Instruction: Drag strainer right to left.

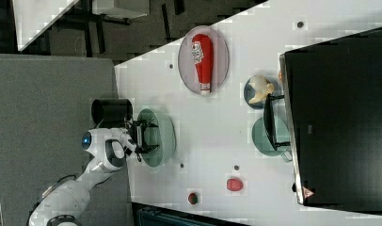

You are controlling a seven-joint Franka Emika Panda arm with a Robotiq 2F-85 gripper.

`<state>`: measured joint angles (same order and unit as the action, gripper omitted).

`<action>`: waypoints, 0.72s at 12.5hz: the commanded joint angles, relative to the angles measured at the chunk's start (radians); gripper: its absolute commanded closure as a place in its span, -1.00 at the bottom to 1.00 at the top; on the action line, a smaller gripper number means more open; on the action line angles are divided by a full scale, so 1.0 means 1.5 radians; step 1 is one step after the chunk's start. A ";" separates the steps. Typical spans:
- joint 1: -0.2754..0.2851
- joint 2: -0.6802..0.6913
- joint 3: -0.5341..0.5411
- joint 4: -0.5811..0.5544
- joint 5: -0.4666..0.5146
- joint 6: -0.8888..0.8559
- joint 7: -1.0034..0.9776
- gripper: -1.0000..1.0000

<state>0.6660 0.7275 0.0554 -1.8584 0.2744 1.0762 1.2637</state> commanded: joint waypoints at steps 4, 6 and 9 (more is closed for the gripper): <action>0.009 -0.087 -0.042 0.003 -0.009 -0.089 -0.073 -1.00; 0.007 -0.171 -0.088 0.005 -0.009 -0.186 -0.197 -1.00; -0.005 -0.313 -0.197 0.005 -0.018 -0.332 -0.412 -1.00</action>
<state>0.7290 0.3862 -0.1476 -1.9092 0.2441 0.5903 0.8579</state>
